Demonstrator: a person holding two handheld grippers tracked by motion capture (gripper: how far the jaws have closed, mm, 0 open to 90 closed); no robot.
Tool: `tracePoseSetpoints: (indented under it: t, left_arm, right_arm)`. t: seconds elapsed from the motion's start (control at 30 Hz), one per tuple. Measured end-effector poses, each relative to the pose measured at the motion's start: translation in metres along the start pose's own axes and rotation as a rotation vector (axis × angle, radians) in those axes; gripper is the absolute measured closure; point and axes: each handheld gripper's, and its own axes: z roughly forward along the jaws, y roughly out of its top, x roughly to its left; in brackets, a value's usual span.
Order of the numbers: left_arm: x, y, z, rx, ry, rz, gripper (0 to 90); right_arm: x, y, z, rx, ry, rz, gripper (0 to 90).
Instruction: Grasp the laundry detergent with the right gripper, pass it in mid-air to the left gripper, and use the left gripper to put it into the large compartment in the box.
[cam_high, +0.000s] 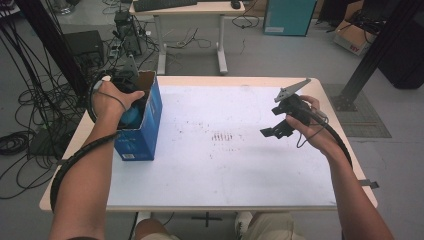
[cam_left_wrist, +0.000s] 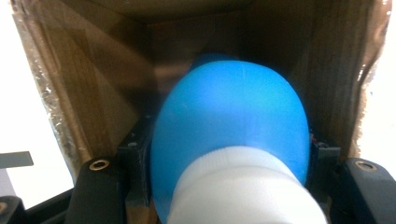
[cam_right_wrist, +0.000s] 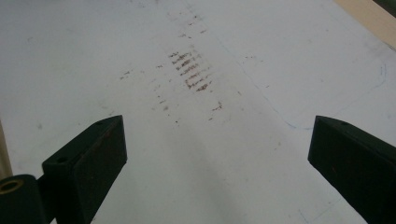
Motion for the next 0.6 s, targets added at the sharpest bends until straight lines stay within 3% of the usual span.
tracePoseSetpoints:
  t: [0.6]
  left_arm:
    - [0.004, 0.0004, 0.0007, -0.019, -0.016, -0.004, 36.6]
  right_arm:
    - [-0.0056, 0.0019, -0.0007, 0.004, -0.002, -0.003, 4.6]
